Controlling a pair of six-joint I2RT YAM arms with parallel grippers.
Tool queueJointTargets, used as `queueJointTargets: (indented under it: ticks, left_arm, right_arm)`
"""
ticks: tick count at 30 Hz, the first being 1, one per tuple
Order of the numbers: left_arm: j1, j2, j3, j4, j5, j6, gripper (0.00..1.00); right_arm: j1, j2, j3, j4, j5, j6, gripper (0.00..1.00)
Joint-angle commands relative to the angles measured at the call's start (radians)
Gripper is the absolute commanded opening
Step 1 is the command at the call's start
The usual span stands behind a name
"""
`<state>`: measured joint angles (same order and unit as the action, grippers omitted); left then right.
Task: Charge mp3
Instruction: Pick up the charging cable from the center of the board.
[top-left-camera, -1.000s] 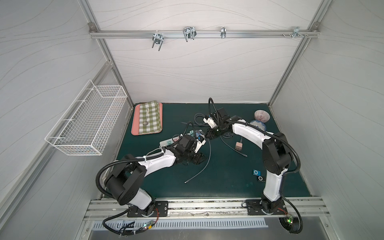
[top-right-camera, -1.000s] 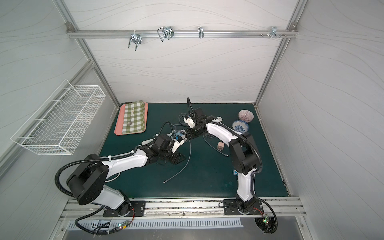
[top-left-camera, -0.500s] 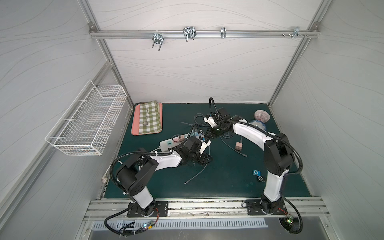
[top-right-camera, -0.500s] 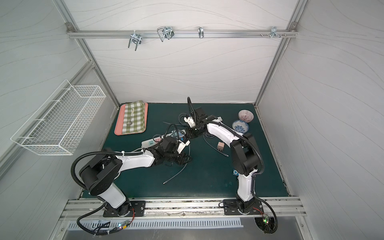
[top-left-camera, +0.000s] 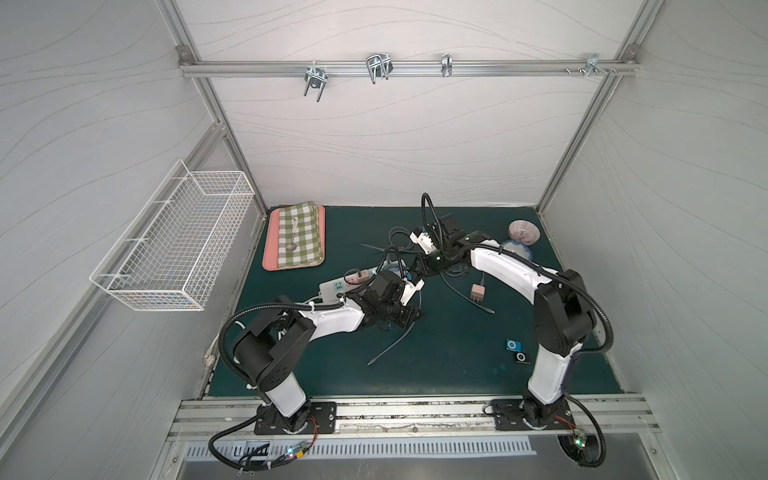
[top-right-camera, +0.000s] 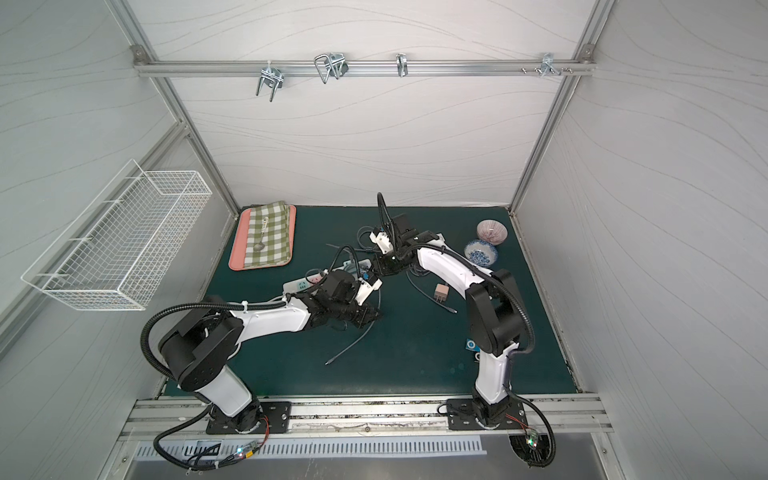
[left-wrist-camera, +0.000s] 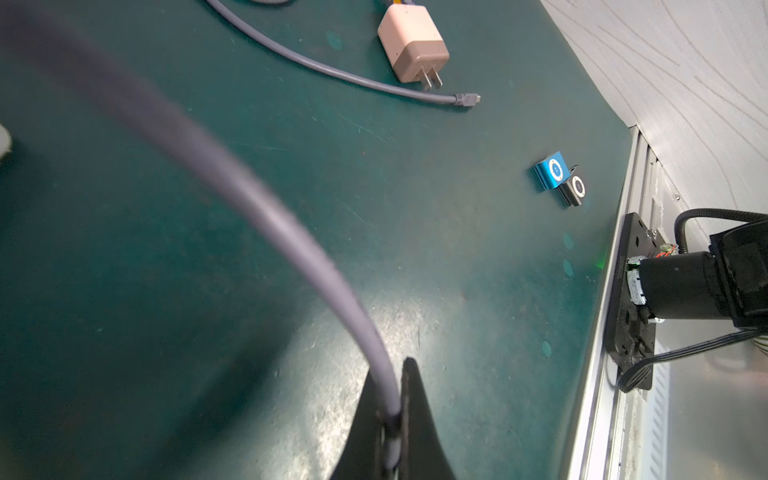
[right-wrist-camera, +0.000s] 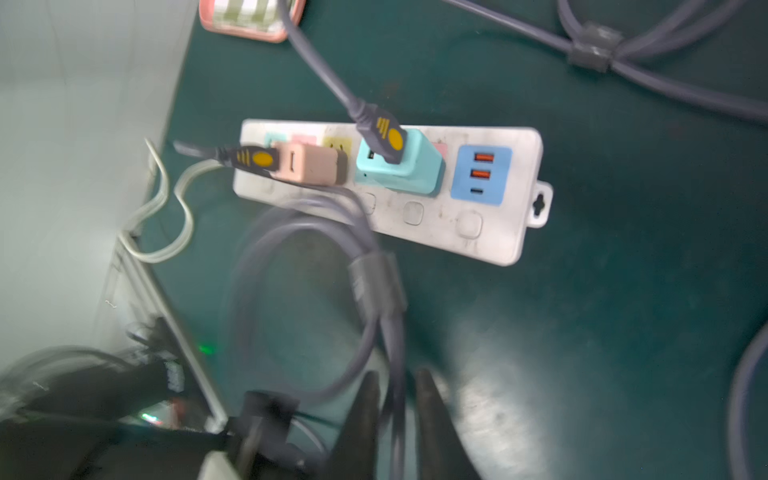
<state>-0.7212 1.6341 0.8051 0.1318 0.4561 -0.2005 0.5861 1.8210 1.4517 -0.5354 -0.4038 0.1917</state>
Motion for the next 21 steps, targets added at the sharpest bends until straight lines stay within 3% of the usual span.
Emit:
queueJointTargets:
  ticks: [1, 3, 9, 17, 21]
  left_arm:
    - [-0.002, -0.080, 0.009, 0.024, -0.023, -0.027, 0.00]
    - [-0.001, -0.110, 0.010, 0.026, -0.047, -0.042, 0.00]
    - [-0.002, -0.112, 0.051, 0.068, -0.074, -0.087, 0.00]
    - [0.009, -0.046, 0.173, 0.133, -0.106, -0.164, 0.00]
    - [0.047, -0.024, 0.212, 0.183, -0.101, -0.266, 0.00]
  right_arm:
    - [-0.038, -0.113, -0.054, 0.023, 0.019, -0.005, 0.40]
    - [-0.077, -0.183, -0.109, 0.040, 0.032, -0.003, 0.53]
    - [-0.181, -0.363, -0.233, 0.054, 0.042, -0.029, 0.62]
    - [-0.226, -0.548, -0.446, 0.064, -0.015, -0.067, 0.59]
    - [-0.221, -0.654, -0.593, 0.125, -0.079, -0.063, 0.55]
